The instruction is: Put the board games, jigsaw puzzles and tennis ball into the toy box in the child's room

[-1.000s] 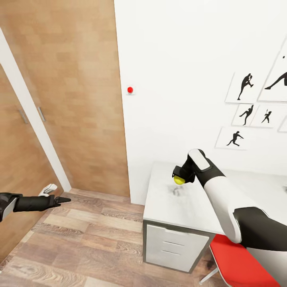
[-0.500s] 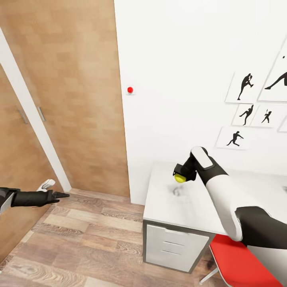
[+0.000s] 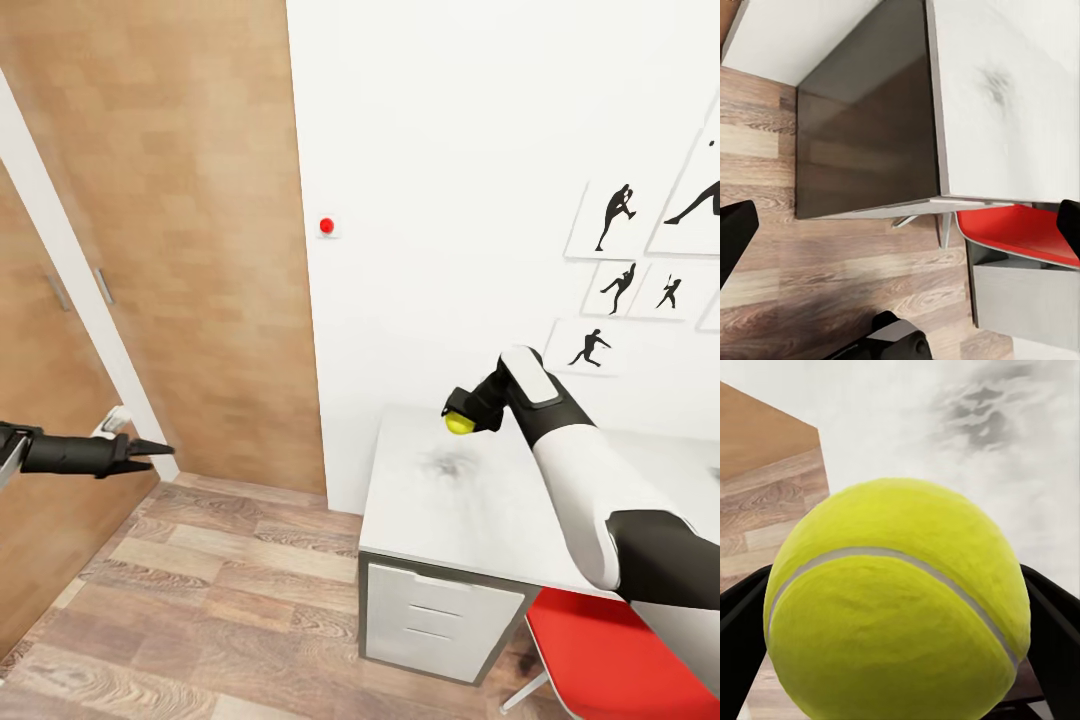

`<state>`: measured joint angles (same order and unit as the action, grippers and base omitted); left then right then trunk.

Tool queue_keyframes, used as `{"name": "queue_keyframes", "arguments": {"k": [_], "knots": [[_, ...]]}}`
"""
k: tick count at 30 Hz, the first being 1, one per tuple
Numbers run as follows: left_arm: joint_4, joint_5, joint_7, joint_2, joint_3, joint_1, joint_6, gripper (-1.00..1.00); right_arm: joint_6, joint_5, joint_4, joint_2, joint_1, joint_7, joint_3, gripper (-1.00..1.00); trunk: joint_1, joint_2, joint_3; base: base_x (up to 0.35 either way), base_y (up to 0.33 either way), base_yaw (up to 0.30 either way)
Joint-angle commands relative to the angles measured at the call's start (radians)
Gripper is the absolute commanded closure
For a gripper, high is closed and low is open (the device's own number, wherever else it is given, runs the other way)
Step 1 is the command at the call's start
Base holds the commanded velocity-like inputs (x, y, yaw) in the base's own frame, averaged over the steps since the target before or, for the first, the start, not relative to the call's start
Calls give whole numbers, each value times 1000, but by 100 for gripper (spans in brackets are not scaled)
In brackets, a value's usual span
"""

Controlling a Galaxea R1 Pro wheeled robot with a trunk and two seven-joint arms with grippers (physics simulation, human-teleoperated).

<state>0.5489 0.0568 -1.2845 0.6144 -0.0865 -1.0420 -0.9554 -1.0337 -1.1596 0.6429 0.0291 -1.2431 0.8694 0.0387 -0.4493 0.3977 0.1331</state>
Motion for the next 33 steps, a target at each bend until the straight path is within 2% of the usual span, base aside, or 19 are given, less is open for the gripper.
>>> {"name": "queue_keyframes", "arguments": {"k": [1, 3, 8, 18, 28, 33], "knots": [[2, 6, -5, 7, -6, -2, -11, -100, -2, -13, 2, 1, -1, 10, 4, 100, -1, 2, 2, 0, 0, -33], [5, 6, -10, 19, -4, -1, -13, -100, -2, -16, 2, 0, -1, 10, 3, 100, -1, 2, 3, 0, 0, -91], [10, 8, -13, 30, -3, -1, -14, -100, -2, -17, 3, -8, -3, 10, 3, 100, -1, 2, 6, 0, 0, -177], [15, 9, -14, 32, -1, -1, -14, -100, -3, -17, 6, -12, -11, 11, 4, 100, -1, 2, 16, 0, 0, -221], [35, 9, -25, 31, -1, -2, -16, -100, -8, -17, 104, -11, -25, 12, 11, 100, -1, 2, 26, 0, 0, -221], [88, 10, -28, 26, 0, -5, -55, -100, -13, -17, 110, -9, -51, 32, 13, 100, -1, 2, 32, 0, 0, -219]]}}
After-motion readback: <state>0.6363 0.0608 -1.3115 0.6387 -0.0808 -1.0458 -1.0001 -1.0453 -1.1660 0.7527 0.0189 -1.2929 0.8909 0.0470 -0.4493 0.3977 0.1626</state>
